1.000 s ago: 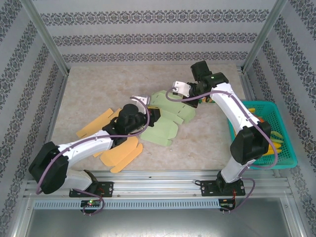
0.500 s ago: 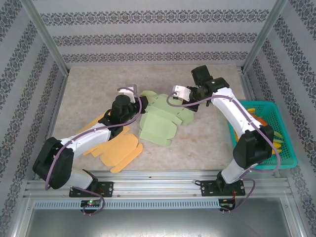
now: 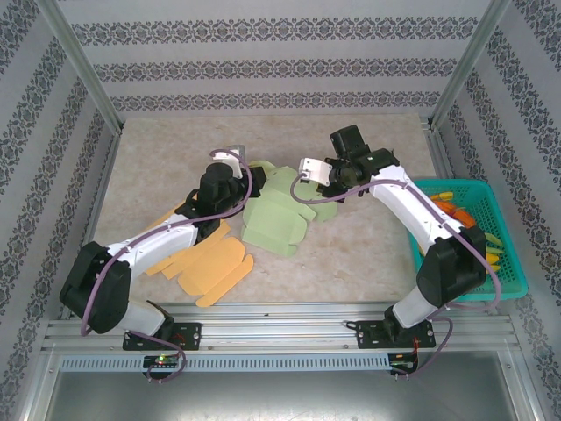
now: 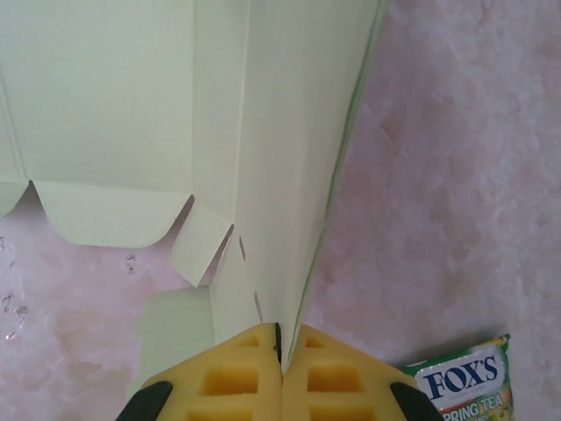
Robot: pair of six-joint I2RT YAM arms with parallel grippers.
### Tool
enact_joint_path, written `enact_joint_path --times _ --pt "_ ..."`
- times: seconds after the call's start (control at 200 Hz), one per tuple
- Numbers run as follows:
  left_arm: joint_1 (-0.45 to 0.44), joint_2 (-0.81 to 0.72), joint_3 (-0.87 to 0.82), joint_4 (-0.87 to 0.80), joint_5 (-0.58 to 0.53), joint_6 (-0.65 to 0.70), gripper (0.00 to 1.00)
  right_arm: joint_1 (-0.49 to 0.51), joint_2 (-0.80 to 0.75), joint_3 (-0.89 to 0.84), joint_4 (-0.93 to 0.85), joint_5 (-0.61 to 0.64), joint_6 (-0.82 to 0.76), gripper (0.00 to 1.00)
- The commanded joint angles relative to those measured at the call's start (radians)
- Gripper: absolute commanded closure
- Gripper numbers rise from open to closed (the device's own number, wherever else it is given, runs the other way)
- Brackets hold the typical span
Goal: Fold the paper box
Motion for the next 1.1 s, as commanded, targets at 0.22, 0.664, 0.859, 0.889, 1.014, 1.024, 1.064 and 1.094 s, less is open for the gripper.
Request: enact_joint_path --times 0.22,0.664,0.859,0.889,1.014,1.024,1.064,1.094 --pt "-0.077 0.039 0.087 0.021 0.068 0.044 0.83 0.075 -0.018 0.004 0.040 0.047 0.095 1.00" --pt "0.011 -0.043 -0.074 -0.026 -0.025 0.005 0.84 0.096 -0.029 -0.047 0.065 0.141 0.088 1.00" --pt "0.089 -0.072 -0.156 -0.011 0.005 -0.006 0.83 0.095 -0.016 -0.039 0.062 0.126 0.096 1.00" --pt "0.095 -0.071 -0.160 -0.012 0.003 -0.004 0.83 0.095 -0.014 -0.037 0.061 0.120 0.098 1.00" --pt "0.111 -0.049 -0.173 -0.013 -0.014 0.003 0.83 0.095 -0.010 -0.040 0.061 0.098 0.102 1.00" --pt "0.113 -0.048 -0.173 -0.012 -0.017 0.003 0.83 0.095 -0.010 -0.042 0.062 0.095 0.102 1.00" --pt "0.117 -0.038 -0.175 -0.008 -0.027 0.002 0.83 0.094 -0.011 -0.042 0.060 0.085 0.101 1.00" --pt "0.119 -0.030 -0.174 -0.007 -0.041 0.004 0.83 0.095 -0.010 -0.042 0.058 0.078 0.100 1.00"
